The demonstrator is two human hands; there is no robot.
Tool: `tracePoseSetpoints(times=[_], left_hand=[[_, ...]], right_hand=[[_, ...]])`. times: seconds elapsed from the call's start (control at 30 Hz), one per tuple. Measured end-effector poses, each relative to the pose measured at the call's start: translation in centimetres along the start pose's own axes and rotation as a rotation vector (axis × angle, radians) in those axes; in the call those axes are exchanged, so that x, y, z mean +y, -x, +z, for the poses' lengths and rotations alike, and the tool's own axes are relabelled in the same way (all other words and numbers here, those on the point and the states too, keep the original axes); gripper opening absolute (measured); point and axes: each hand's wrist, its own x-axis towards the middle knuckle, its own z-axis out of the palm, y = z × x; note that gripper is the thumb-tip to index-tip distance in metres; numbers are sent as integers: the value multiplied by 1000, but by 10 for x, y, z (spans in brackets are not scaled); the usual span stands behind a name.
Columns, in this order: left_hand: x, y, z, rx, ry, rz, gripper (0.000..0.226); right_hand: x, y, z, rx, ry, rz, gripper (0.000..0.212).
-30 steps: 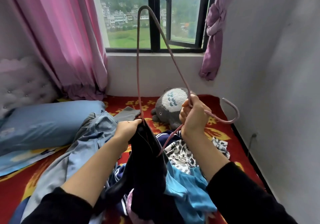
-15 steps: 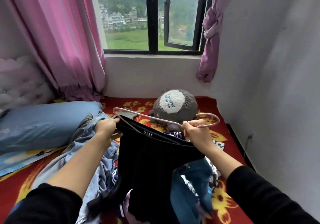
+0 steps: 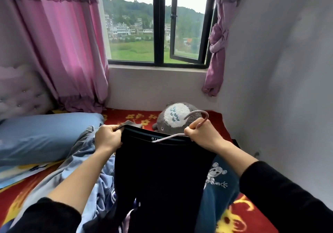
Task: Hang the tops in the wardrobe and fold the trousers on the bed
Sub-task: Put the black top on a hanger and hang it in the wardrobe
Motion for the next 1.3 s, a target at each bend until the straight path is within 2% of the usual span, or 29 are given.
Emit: tracePoseSetpoints(times=[0.13,0.23,0.3,0.4,0.47,0.53,0.57,0.73,0.83,0.9,0.97,1.1,1.2,1.23,1.3], left_hand=[[43,16,-7,-2,-183,230,16],[62,20,-16,-76,-204,299,12],[64,23,-27,-99,-148,318,9],[55,23,-46,-32,-119,417,13],[45,18,-59,-113,-190,451,23],[41,22,-69,-206,-248,459,5],[40,26,-72,-191,-263,486,8],[48,36,-91,227,-205,595,22],[56,42,-118,368,-212,587,30],[58,50,-137,455,-232,588,35],[59,61,-156,544,-256,572,42],[59,89,-190,647,-276,515,35],[57,114,-218,698,-260,486,30],[56,122,-227,726,-276,473,29],[51,140,-248,766,-305,440,25]], right_hand=[[-39,-25,-5,69,-13,-102,33],[-60,-40,-2,-2,93,-122,30],[-68,-48,-3,-45,25,-97,33],[-85,-55,-11,-73,-133,-69,29],[-98,-55,-17,-109,-214,-86,25],[-113,-53,-24,-152,-264,-117,21],[-120,-51,-27,-175,-284,-138,20],[-155,-43,-45,-209,-260,-395,14],[-154,-45,-47,-130,-63,-526,40],[-144,-50,-39,-79,126,-516,53],[-139,-53,-28,-56,199,-500,57],[-171,-43,-10,40,150,-573,56],[-224,-21,7,59,28,-774,33],[-245,-10,13,38,-51,-837,33],[-286,12,25,4,-200,-906,50]])
